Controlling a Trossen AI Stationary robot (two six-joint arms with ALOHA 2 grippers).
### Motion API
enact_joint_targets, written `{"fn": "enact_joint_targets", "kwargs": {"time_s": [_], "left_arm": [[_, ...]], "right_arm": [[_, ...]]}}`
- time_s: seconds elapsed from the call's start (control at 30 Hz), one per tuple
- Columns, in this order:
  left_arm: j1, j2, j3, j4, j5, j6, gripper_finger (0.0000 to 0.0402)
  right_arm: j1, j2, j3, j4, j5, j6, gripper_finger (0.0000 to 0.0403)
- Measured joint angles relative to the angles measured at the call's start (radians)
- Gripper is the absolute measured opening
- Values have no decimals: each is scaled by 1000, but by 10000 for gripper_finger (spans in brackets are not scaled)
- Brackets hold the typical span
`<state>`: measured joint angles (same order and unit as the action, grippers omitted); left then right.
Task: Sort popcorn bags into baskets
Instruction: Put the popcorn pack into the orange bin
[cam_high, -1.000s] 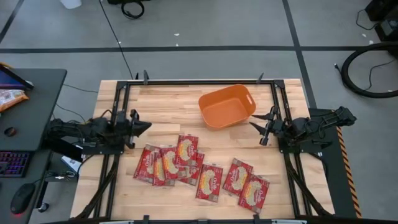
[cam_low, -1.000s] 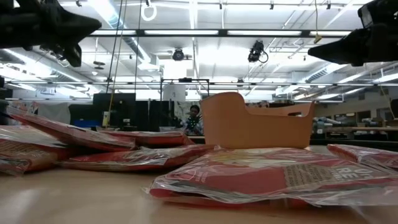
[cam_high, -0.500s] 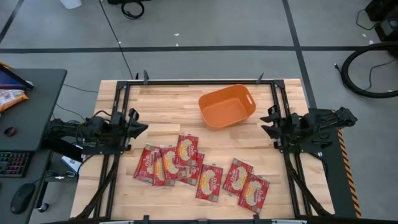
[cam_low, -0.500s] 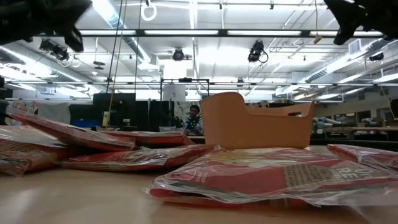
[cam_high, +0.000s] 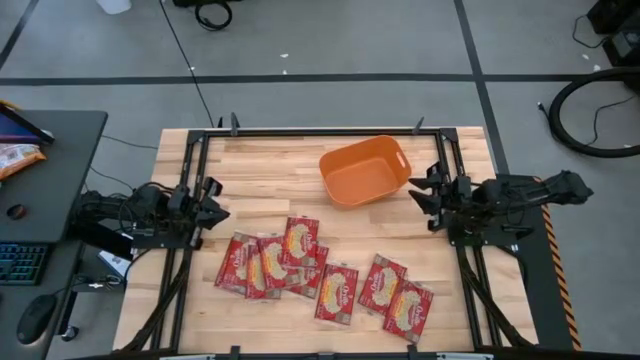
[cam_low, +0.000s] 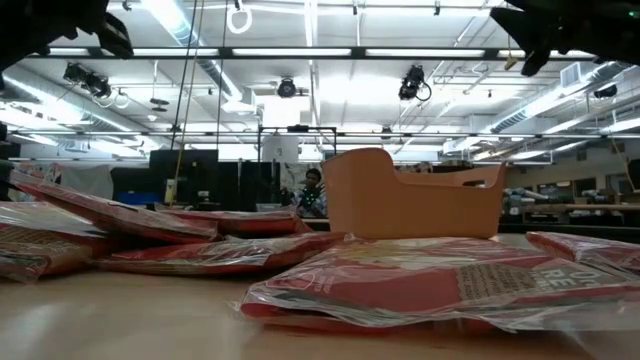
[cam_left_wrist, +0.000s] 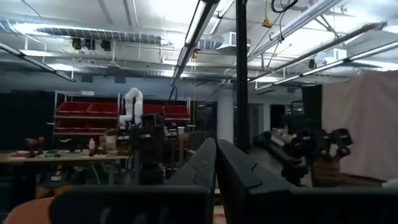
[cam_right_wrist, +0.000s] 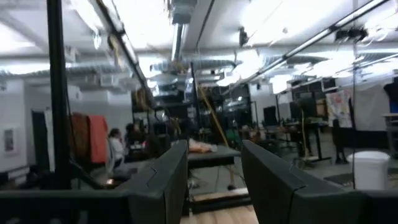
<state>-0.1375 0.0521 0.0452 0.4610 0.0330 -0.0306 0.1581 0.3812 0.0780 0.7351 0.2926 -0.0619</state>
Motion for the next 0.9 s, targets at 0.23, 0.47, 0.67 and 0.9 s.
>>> {"fn": "enact_joint_targets", "kwargs": {"time_s": [0.23,0.47,0.67,0.9], "left_arm": [[0,0,0,28,-165,128,18],[0,0,0,57,-267,109,18],[0,0,0,66,-330,125,35],[0,0,0,62,-372,148,83]], "right_arm": [[-46,323,152,-98,23,-4,155],[-58,632,290,-113,25,-87,155],[-58,831,401,-176,-5,-118,155],[-46,1025,584,-399,-30,-121,164]]}}
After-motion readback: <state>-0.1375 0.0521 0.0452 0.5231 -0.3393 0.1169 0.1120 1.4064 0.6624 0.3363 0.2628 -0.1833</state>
